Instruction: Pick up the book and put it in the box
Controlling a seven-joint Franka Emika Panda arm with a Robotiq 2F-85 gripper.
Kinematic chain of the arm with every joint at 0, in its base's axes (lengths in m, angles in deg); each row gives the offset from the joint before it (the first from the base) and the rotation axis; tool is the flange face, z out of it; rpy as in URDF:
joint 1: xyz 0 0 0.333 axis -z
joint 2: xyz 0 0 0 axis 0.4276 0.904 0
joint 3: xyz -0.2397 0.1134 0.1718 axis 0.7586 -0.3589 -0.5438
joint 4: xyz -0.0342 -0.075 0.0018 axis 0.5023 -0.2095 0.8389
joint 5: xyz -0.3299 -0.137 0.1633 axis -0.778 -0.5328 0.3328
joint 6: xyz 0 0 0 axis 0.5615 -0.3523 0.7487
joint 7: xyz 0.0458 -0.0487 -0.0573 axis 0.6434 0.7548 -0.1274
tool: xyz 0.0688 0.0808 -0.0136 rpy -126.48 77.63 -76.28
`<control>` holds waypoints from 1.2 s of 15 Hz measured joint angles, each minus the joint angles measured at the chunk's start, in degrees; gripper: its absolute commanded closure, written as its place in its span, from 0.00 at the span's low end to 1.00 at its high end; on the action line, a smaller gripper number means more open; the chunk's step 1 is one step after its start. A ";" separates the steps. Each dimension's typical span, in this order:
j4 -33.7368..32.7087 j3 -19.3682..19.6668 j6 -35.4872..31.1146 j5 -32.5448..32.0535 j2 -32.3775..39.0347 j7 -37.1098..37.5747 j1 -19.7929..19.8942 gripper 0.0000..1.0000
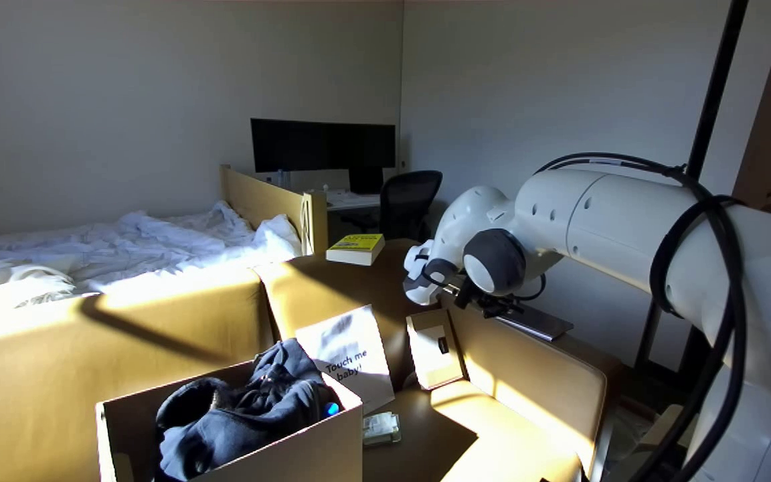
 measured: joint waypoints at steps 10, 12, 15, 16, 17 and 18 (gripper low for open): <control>-0.73 -1.38 -2.38 -0.16 -0.22 -8.67 -0.91 0.45; -0.75 -2.22 -2.80 0.13 -0.24 -8.66 -1.24 0.32; -1.26 -3.66 -3.63 1.13 -0.50 -8.39 -1.34 0.13; -1.35 -3.95 -4.22 1.40 -0.78 -8.34 -1.34 0.06; -1.37 -4.20 -5.06 1.56 -1.22 -8.28 -1.31 0.02; -1.34 -4.34 -6.05 1.59 -1.85 -8.25 -1.29 0.00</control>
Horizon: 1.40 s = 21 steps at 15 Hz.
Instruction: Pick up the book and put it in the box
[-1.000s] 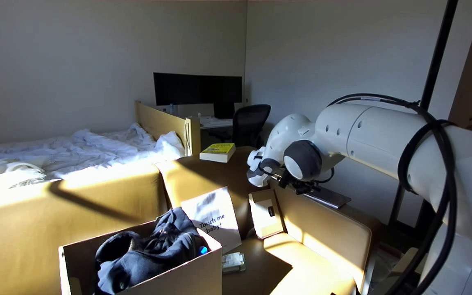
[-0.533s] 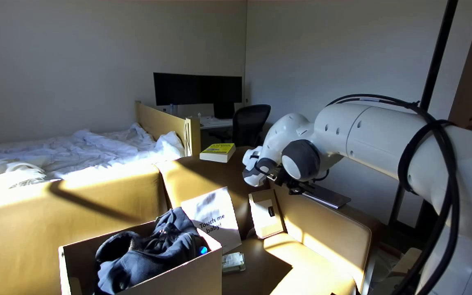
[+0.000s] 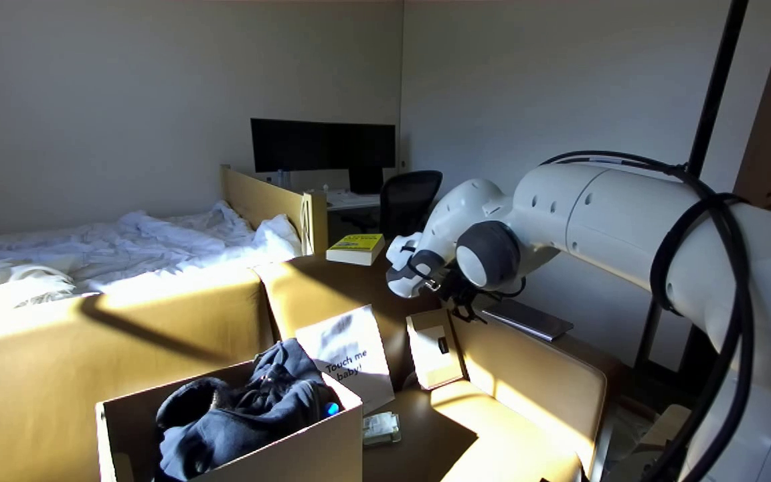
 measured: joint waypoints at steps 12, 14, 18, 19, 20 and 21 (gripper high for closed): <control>3.04 -2.67 -0.89 7.62 -18.98 -19.39 12.96 0.00; 2.23 -3.49 -0.87 9.07 -20.41 -26.82 17.66 0.00; -2.36 -6.16 -1.52 10.07 -19.48 -42.23 25.46 0.00; -3.48 -7.01 -1.70 10.22 -18.86 -45.44 26.79 0.00; -4.65 -7.93 -1.72 10.52 -18.07 -48.46 27.91 0.00; -5.74 -8.72 -1.72 10.84 -17.22 -51.33 28.78 0.00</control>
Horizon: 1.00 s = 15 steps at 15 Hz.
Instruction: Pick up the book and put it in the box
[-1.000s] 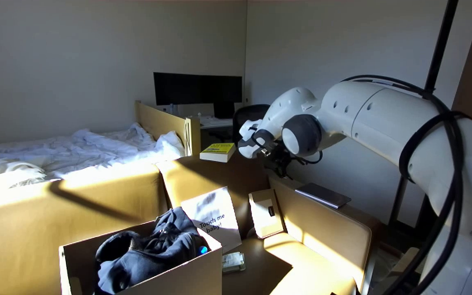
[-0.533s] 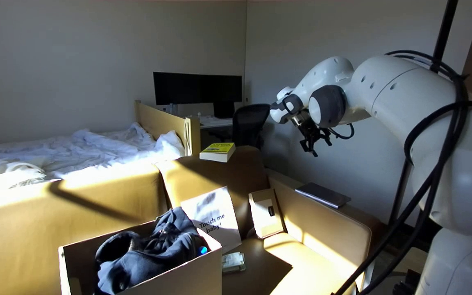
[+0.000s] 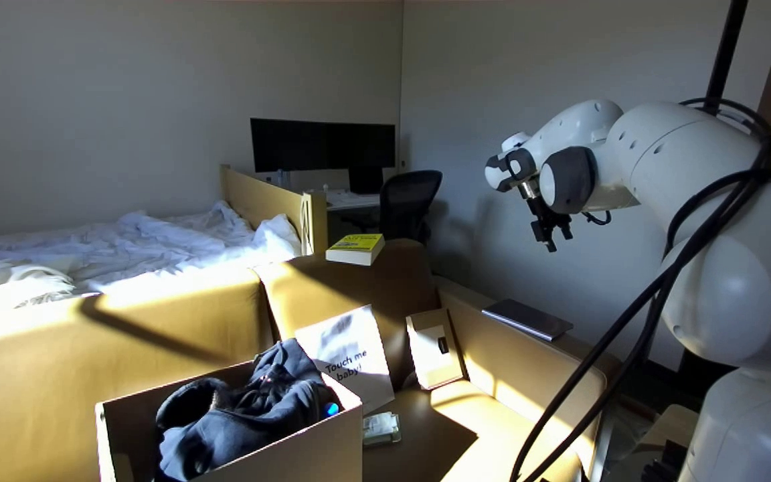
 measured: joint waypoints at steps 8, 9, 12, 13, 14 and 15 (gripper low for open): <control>-3.59 -1.94 4.43 1.48 1.91 -8.22 1.94 0.00; -4.02 -1.96 4.63 1.48 2.21 -9.78 1.93 0.00; -6.44 -1.95 5.78 1.48 4.45 -19.00 2.20 0.00; -7.17 -1.97 5.79 1.48 5.41 -22.04 2.40 0.00; -7.89 -2.03 5.79 1.48 6.45 -25.03 2.64 0.00; -8.53 -2.19 5.79 1.59 7.50 -27.83 2.91 0.00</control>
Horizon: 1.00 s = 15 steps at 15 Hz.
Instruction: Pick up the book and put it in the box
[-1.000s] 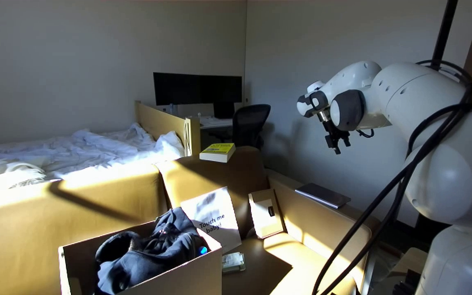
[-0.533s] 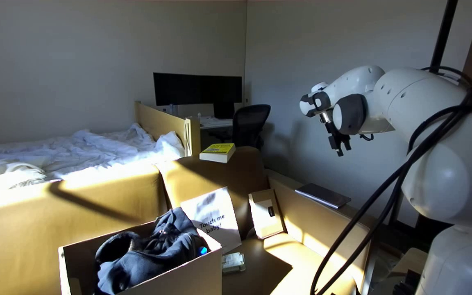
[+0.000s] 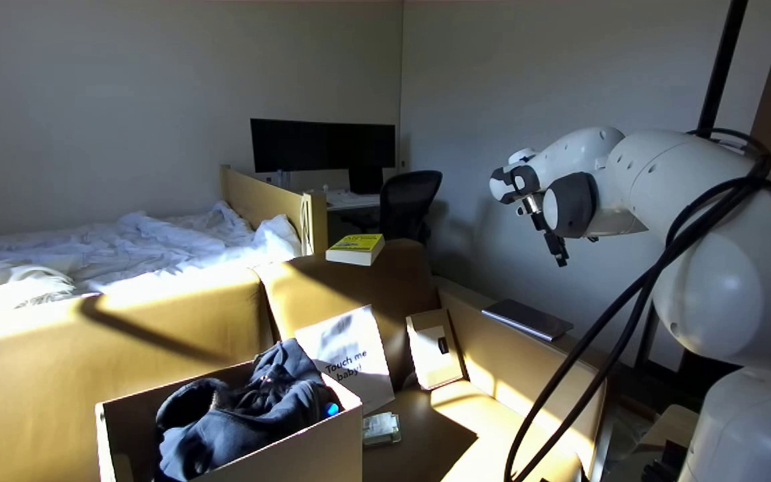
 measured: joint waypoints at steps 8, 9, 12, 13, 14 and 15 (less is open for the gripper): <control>-3.62 -2.41 9.87 5.68 5.06 -13.56 1.98 0.00; -3.95 -2.69 12.42 7.01 5.33 -12.40 2.18 0.00; -4.94 -4.00 17.41 11.17 6.02 -6.75 2.86 0.00; -4.58 -4.56 17.50 12.65 6.02 -4.42 3.12 0.00; -4.32 -5.16 17.51 14.19 6.02 -2.04 3.42 0.00; -4.77 -5.85 18.10 15.62 6.20 0.36 3.77 0.00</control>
